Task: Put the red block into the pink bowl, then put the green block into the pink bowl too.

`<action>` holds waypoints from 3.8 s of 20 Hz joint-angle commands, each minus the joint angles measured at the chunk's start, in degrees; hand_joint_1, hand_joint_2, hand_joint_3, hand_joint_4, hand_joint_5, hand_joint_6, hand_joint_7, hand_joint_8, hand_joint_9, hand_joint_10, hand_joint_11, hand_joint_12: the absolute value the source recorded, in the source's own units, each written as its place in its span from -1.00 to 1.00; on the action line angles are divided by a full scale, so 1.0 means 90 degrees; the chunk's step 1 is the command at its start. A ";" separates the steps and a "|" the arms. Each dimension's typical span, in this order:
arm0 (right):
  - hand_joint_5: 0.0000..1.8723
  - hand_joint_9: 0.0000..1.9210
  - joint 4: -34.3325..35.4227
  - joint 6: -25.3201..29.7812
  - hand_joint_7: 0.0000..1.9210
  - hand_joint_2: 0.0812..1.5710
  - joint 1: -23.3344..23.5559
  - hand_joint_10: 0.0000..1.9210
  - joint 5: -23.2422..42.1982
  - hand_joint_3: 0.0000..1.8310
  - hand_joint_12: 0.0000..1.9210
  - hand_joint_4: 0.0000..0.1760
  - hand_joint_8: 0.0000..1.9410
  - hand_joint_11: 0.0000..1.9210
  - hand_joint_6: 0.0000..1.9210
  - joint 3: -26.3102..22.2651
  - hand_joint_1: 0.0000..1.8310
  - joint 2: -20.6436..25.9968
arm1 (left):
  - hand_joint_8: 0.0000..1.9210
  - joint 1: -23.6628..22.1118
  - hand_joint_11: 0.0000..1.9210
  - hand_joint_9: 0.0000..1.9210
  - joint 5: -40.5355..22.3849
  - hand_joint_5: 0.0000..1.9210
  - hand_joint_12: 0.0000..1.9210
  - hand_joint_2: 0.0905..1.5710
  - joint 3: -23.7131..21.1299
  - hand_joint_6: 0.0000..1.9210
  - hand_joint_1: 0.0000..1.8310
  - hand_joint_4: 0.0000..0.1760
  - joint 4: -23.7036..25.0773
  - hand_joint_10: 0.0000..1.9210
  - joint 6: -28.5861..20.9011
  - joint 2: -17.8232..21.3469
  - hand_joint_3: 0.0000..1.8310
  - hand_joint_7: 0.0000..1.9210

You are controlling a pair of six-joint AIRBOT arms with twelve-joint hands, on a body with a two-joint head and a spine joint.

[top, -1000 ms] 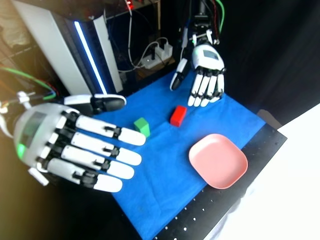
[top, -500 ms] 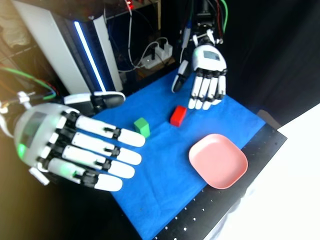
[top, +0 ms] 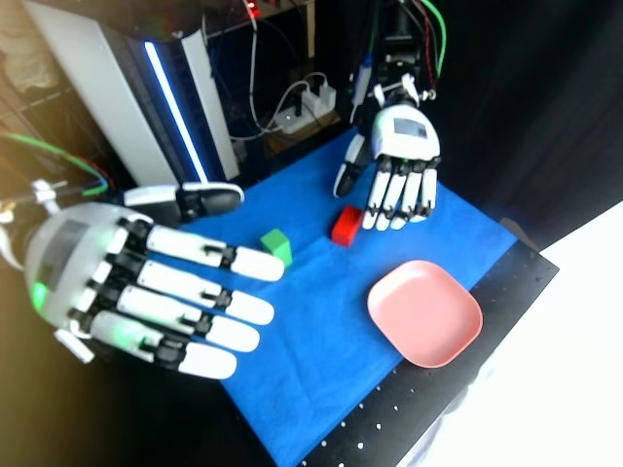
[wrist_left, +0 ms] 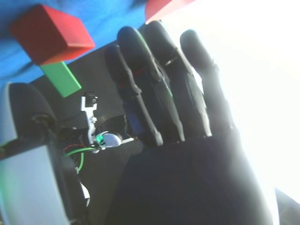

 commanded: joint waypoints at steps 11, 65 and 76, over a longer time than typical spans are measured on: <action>-0.72 -0.55 -0.0029 0.0055 -0.38 0.00 0.0042 -0.99 0.0789 -1.00 -0.34 -0.76 -0.99 -1.00 -1.00 0.0029 -0.47 0.0009 | -0.92 -0.0220 -1.00 -0.45 -0.0400 -0.11 0.90 0.02 0.0146 -0.26 0.00 -1.00 0.0099 0.11 -0.0008 -0.0231 -1.00 0.18; -0.74 -0.60 -0.0025 0.0113 -0.44 0.08 0.0042 -1.00 0.0730 -0.98 -0.43 -0.78 -1.00 -0.97 -1.00 0.0029 -0.56 -0.0047 | -0.70 -0.1448 0.26 0.52 -0.0626 0.11 0.54 0.33 0.0680 -0.13 0.25 -1.00 -0.0458 -0.21 0.0342 0.0393 -1.00 0.49; -0.74 -0.61 -0.0032 0.0160 -0.43 0.05 0.0042 -1.00 0.0725 -0.99 -0.29 -0.59 -0.99 -1.00 -1.00 0.0031 -0.60 -0.0094 | -0.94 -0.2223 -0.13 0.14 -0.0202 0.22 0.79 0.27 0.1178 -0.32 0.18 0.41 -0.0471 0.07 0.0720 -0.0001 -1.00 0.47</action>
